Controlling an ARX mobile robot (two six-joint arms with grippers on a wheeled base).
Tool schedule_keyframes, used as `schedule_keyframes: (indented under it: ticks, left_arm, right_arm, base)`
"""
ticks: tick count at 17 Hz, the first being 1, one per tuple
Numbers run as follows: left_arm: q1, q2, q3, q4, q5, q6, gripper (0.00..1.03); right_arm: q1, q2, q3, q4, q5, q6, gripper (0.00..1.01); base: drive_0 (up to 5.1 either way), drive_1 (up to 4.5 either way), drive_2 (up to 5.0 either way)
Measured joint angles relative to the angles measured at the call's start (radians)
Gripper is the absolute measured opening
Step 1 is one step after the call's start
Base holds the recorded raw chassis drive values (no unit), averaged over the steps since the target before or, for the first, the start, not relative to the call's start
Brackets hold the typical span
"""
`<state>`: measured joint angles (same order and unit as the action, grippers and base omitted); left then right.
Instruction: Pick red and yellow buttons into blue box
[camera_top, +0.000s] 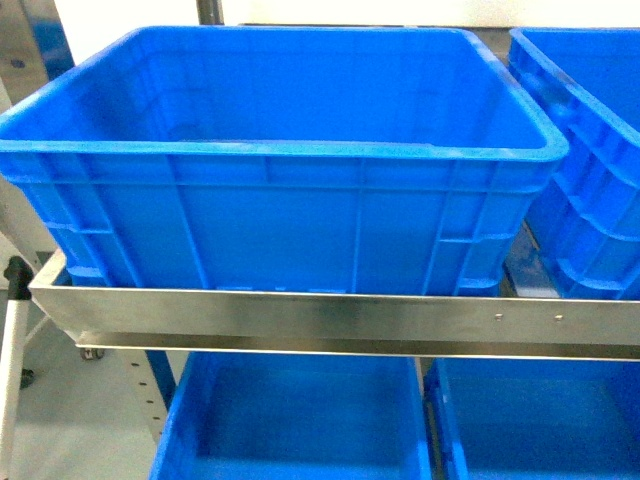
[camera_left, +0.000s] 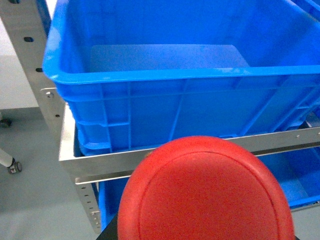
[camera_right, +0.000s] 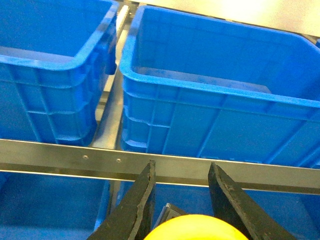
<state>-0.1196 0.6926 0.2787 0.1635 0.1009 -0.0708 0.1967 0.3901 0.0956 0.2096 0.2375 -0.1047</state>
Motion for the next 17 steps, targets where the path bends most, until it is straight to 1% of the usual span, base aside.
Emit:
schedule_keyframes:
  ticks: [17]
  left_arm:
    - [0.0, 0.0, 0.0, 0.002, 0.0, 0.0, 0.25]
  right_arm:
    - [0.0, 0.0, 0.0, 0.0, 0.001, 0.0, 0.3]
  base:
    - [5.0, -2.36, -2.4]
